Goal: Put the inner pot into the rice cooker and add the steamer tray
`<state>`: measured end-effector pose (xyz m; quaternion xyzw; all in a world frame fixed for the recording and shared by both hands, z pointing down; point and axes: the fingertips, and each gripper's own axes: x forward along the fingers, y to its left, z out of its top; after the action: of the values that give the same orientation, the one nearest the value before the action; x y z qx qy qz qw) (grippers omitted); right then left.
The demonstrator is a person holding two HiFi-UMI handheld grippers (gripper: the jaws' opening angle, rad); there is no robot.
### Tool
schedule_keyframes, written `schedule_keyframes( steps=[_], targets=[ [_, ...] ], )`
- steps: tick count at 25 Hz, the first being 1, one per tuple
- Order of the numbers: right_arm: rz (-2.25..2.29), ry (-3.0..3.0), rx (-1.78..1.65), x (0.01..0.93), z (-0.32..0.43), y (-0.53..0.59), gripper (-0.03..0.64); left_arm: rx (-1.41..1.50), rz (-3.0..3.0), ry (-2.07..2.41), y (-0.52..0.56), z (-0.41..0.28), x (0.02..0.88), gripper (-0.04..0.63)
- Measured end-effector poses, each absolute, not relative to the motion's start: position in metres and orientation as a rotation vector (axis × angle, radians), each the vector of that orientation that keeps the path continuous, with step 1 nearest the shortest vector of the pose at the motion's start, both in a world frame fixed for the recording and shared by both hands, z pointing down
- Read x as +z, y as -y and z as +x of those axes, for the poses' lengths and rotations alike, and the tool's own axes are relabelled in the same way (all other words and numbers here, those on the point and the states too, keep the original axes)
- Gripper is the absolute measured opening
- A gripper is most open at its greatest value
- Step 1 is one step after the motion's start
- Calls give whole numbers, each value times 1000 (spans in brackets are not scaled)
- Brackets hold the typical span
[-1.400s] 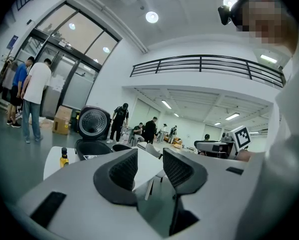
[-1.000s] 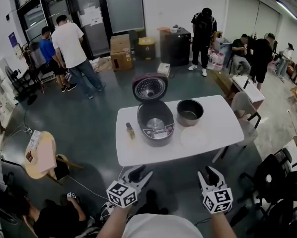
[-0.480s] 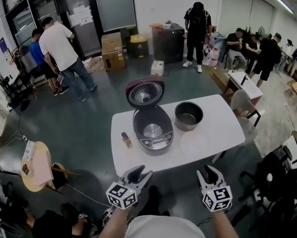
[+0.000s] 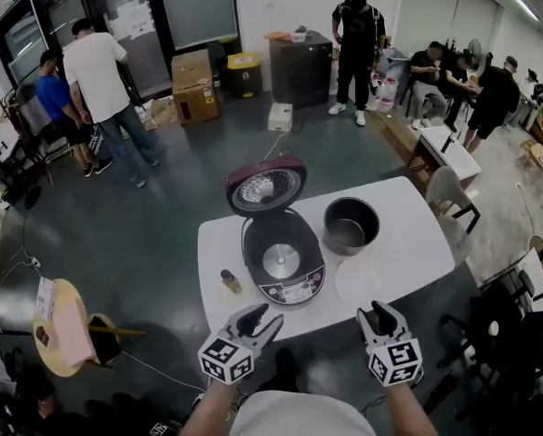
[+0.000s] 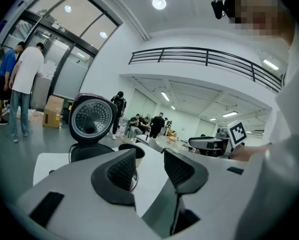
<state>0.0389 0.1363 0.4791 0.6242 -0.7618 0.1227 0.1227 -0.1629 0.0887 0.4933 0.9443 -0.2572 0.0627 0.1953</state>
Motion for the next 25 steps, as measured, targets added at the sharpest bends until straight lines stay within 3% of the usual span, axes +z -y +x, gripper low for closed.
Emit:
schedule_keyframes(
  steps=[25],
  targets=[
    [1874,2096,408,492,66,-58,152,249,2616,548,3,-125,513,192]
  ],
)
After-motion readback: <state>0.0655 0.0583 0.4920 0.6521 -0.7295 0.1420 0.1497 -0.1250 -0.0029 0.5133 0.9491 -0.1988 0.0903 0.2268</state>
